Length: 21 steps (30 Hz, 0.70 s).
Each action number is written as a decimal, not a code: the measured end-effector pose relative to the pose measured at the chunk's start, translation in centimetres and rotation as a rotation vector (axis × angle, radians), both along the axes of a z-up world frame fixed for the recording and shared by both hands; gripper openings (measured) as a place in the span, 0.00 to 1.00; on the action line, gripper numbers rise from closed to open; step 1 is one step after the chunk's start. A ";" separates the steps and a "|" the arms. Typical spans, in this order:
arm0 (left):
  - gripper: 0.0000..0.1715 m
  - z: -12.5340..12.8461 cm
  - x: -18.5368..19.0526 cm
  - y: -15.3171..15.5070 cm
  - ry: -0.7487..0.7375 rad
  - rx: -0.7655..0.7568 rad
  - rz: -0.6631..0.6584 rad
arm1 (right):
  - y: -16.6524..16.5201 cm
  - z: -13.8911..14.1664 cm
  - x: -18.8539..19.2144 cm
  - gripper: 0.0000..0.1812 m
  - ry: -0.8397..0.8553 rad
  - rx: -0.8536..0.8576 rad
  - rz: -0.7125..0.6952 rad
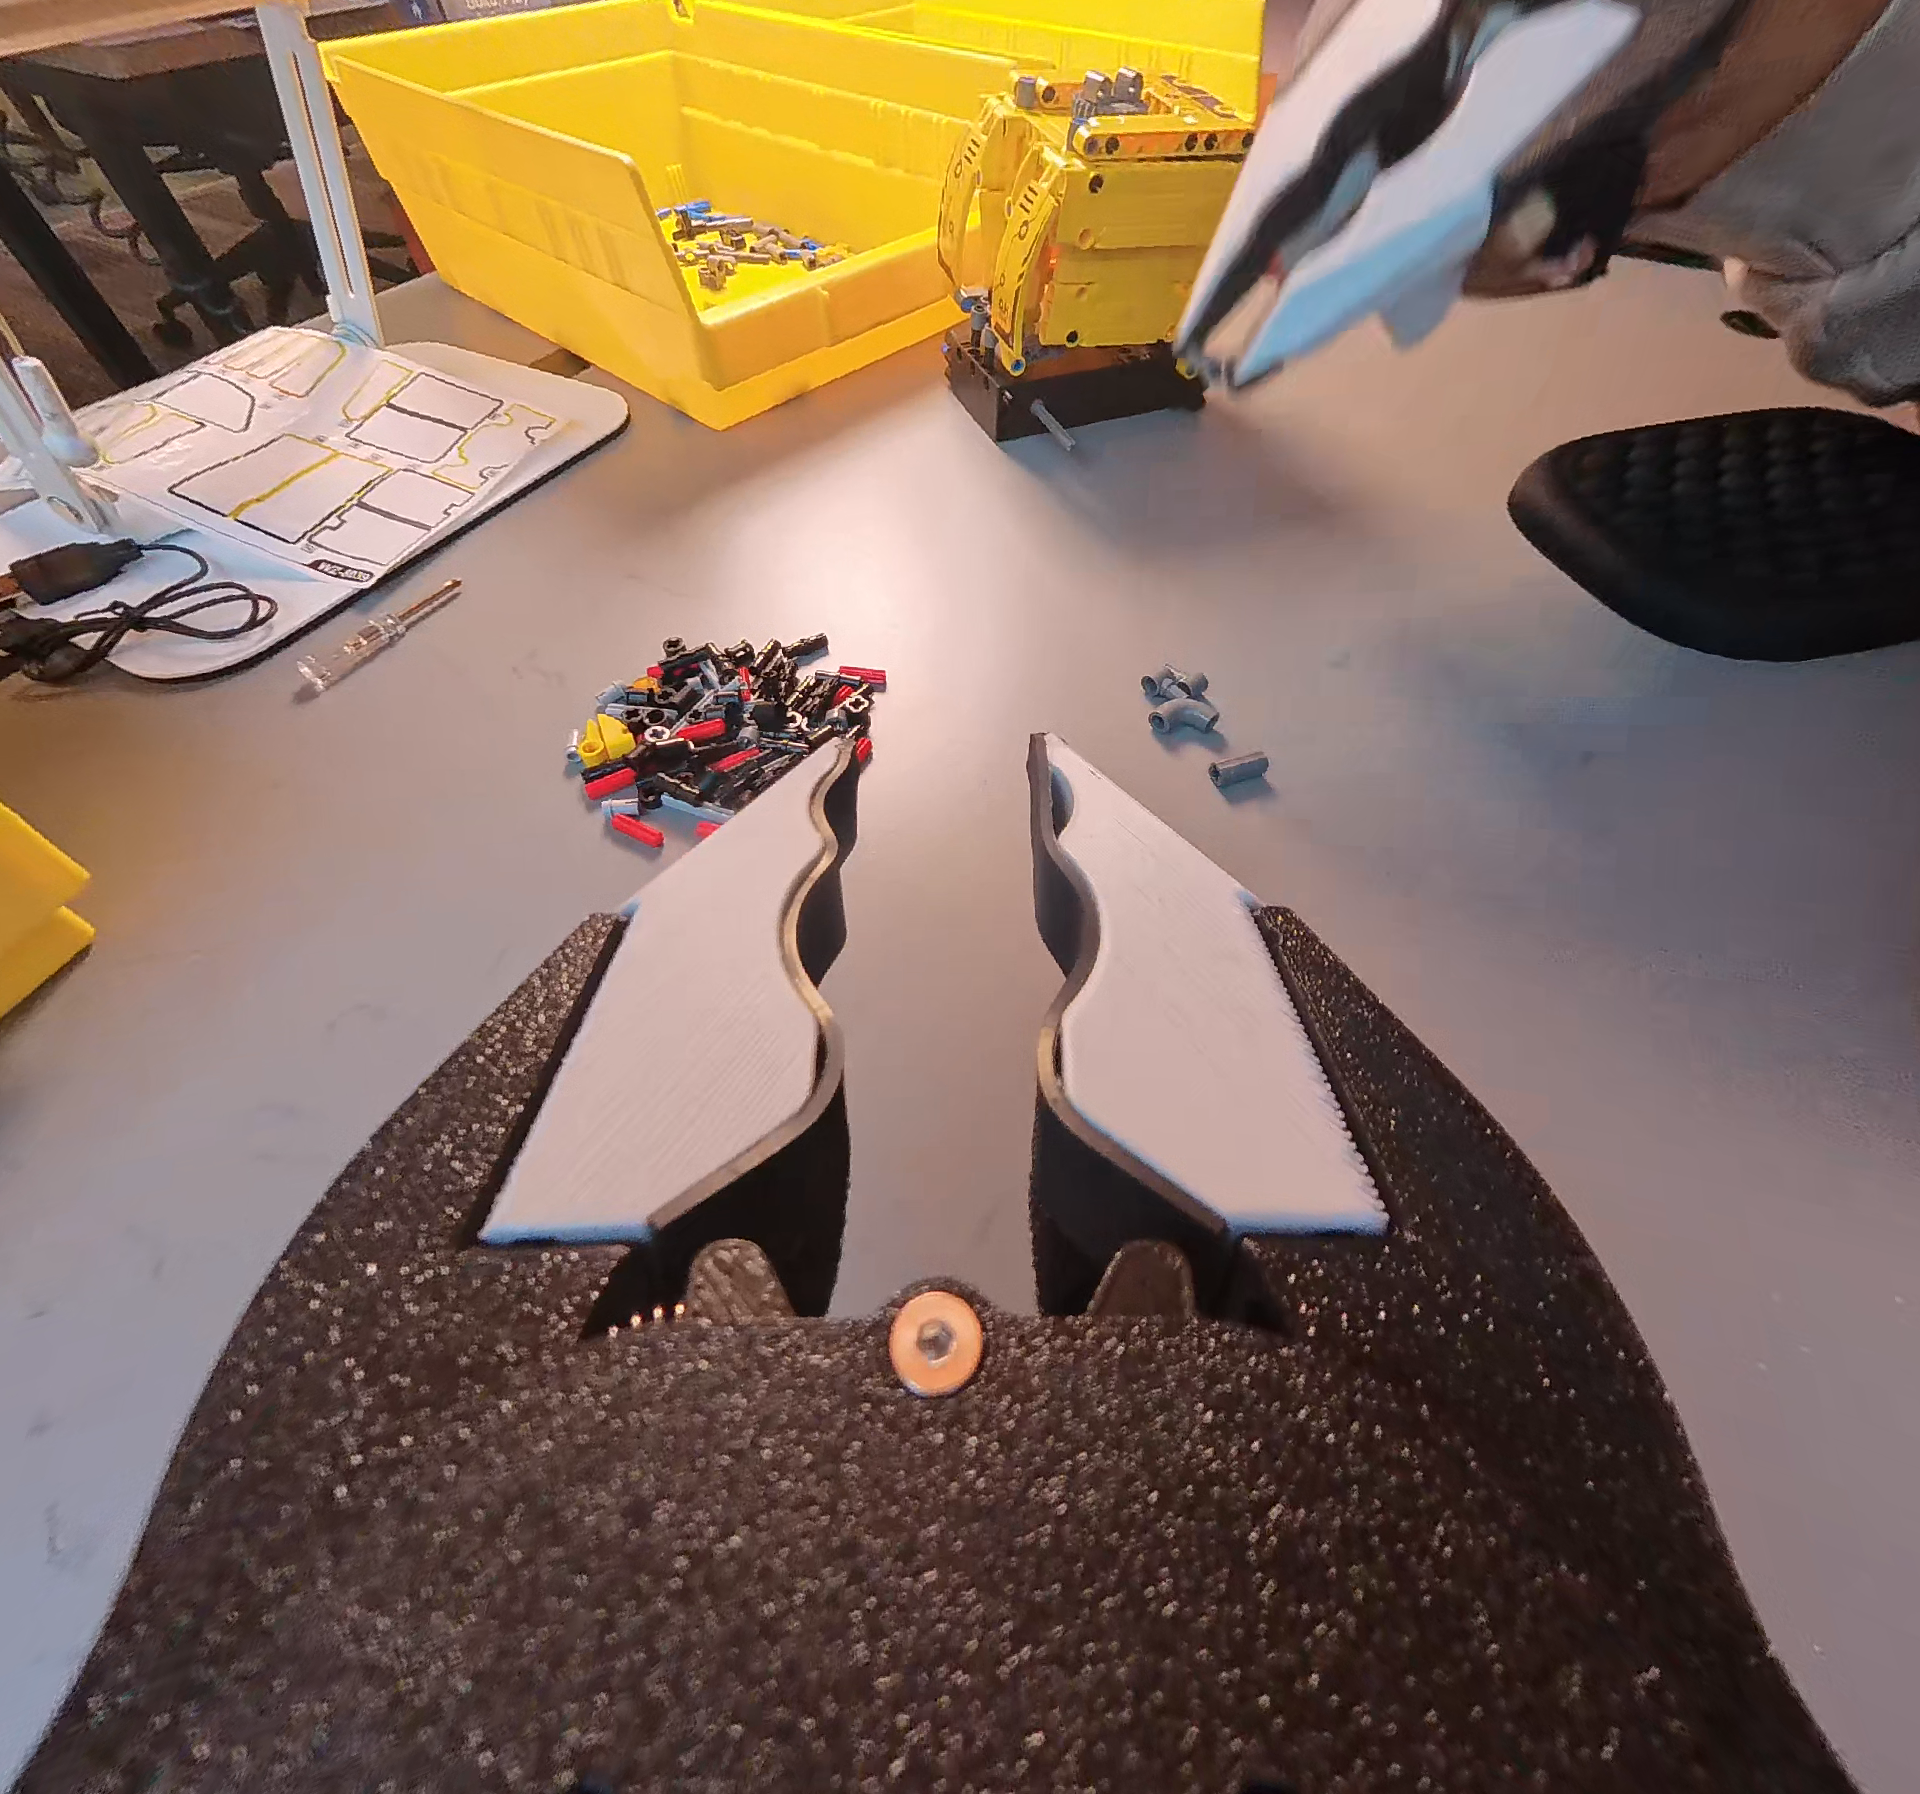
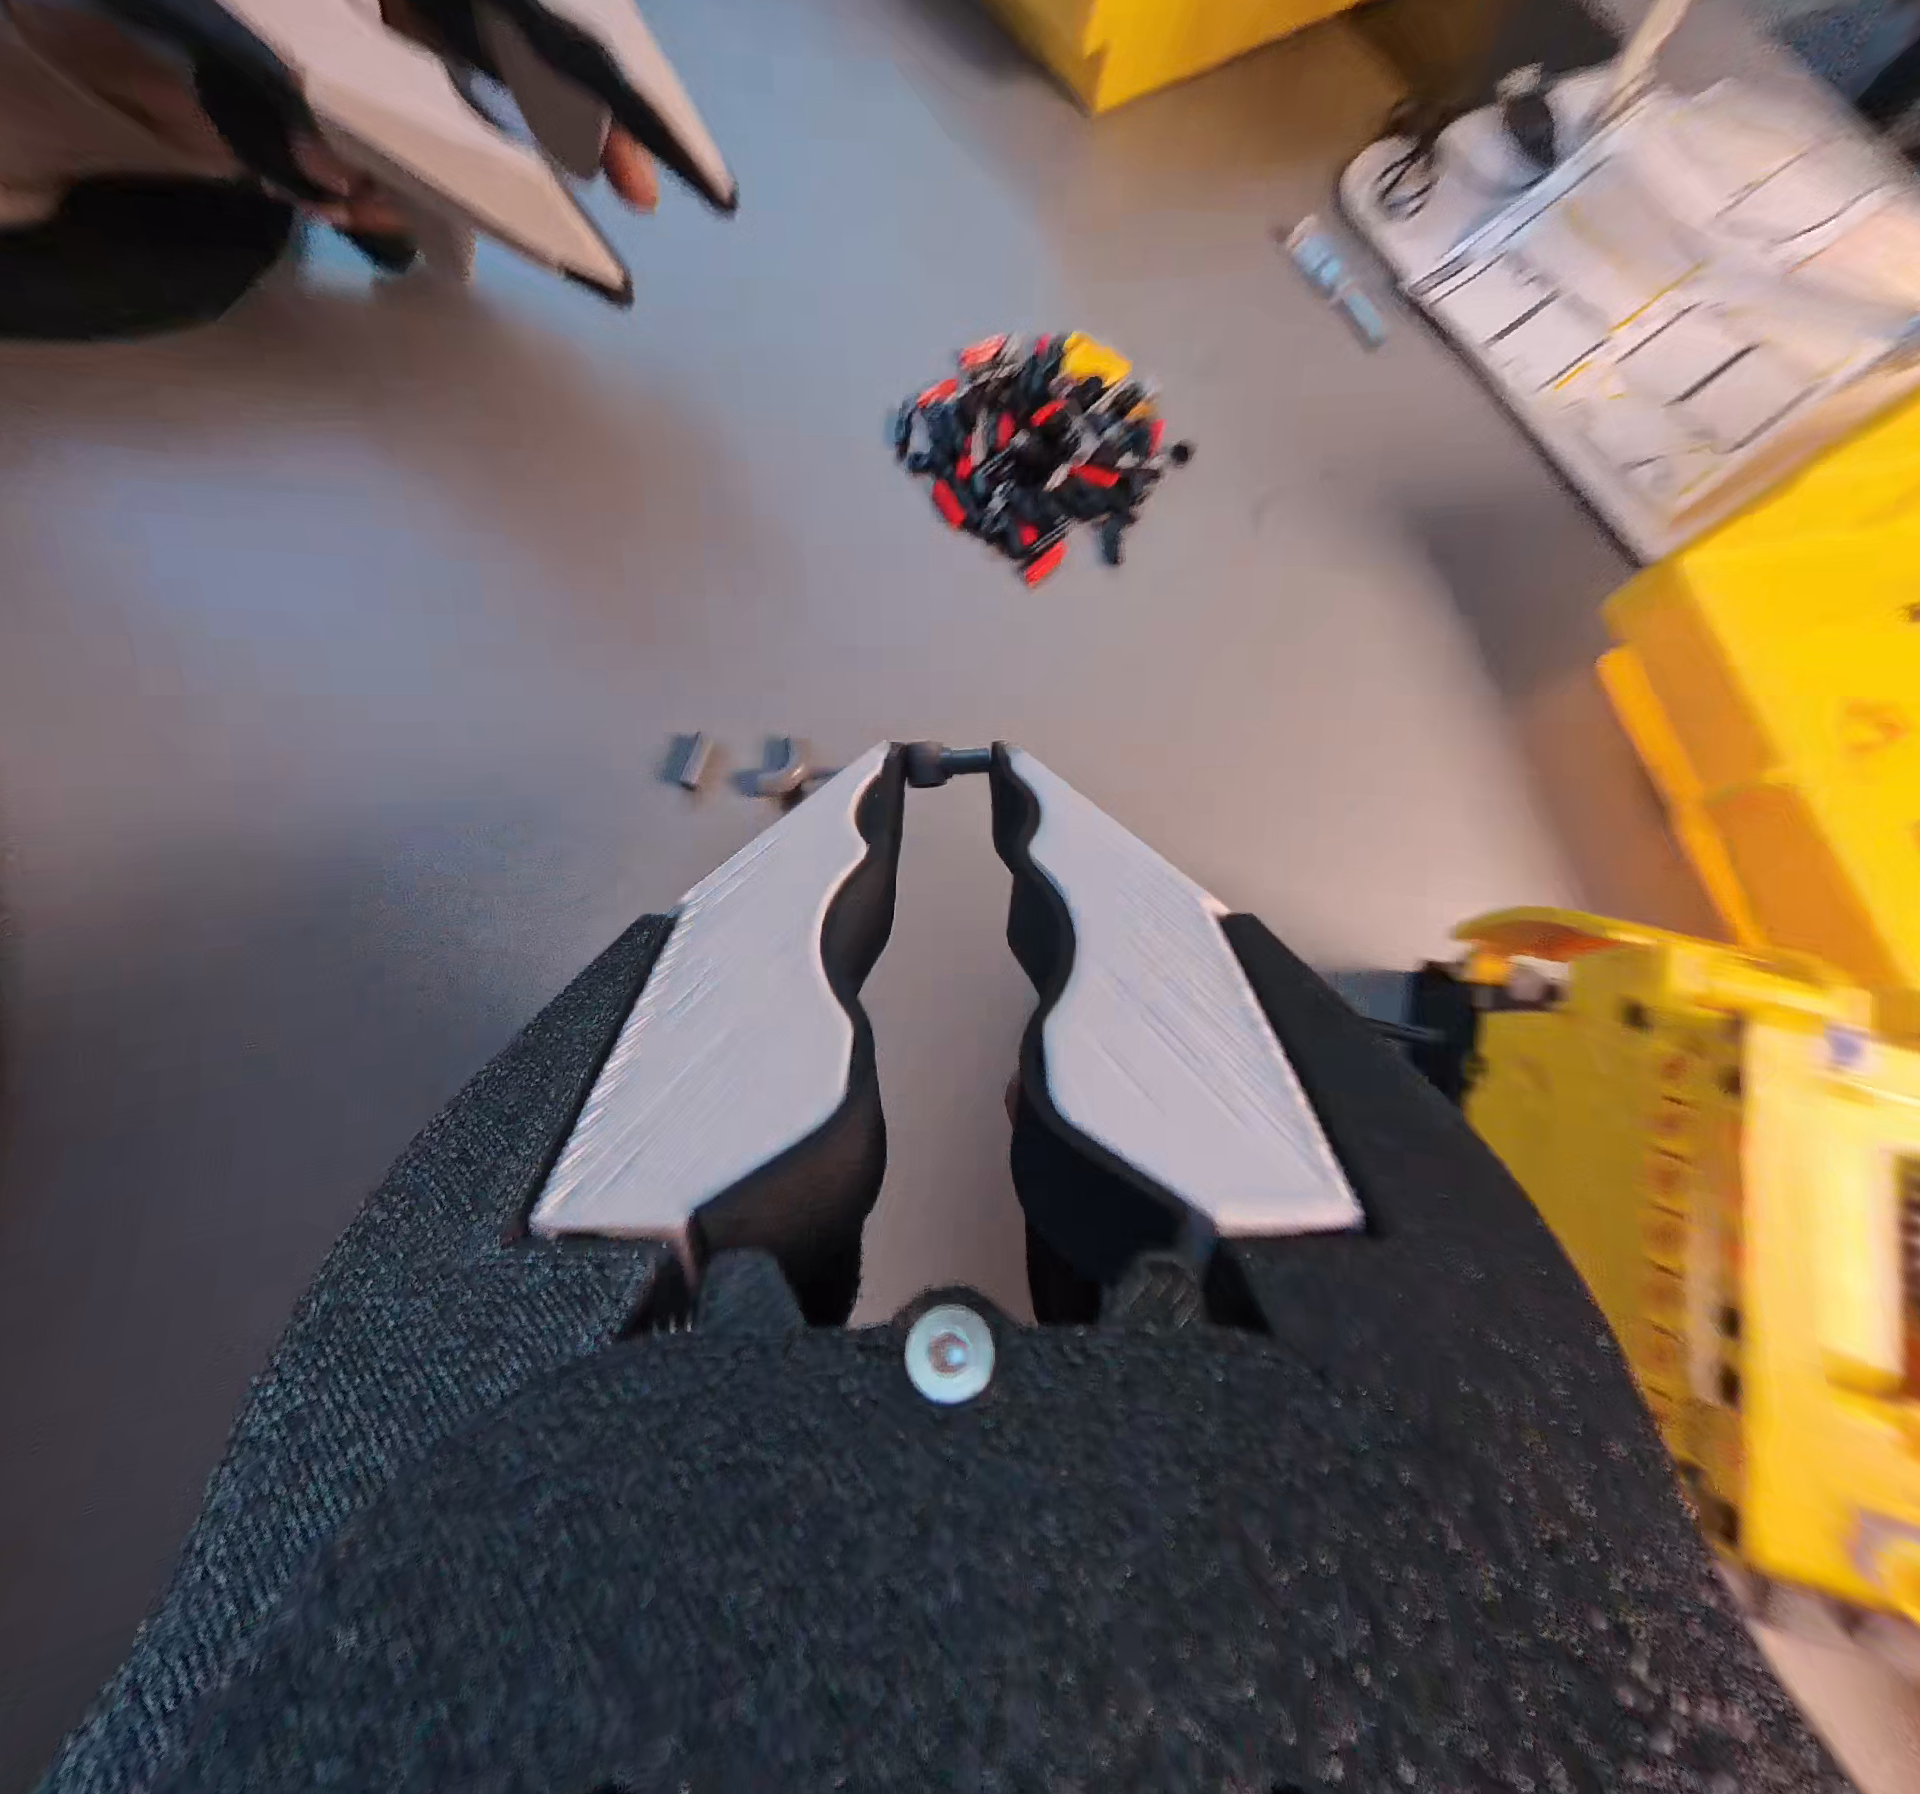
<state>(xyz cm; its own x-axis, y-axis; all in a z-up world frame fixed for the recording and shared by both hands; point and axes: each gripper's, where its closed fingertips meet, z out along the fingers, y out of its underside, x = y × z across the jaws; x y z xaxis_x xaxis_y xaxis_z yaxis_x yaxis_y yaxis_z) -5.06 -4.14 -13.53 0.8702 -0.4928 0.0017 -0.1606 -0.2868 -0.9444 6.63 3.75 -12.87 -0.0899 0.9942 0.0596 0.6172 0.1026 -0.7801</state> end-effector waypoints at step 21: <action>0.19 0.0 0.0 0.0 0.023 0.005 0.012 | 30.4 8.8 12.8 0.17 0.247 0.311 -0.816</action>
<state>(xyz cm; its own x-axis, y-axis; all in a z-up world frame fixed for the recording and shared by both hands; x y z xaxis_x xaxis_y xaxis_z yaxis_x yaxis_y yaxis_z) -5.05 -4.15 -13.52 0.8757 -0.4825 -0.0203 -0.1785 -0.2843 -0.9420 19.41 34.12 -4.10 0.6862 0.6794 0.2599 0.4094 -0.0654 -0.9100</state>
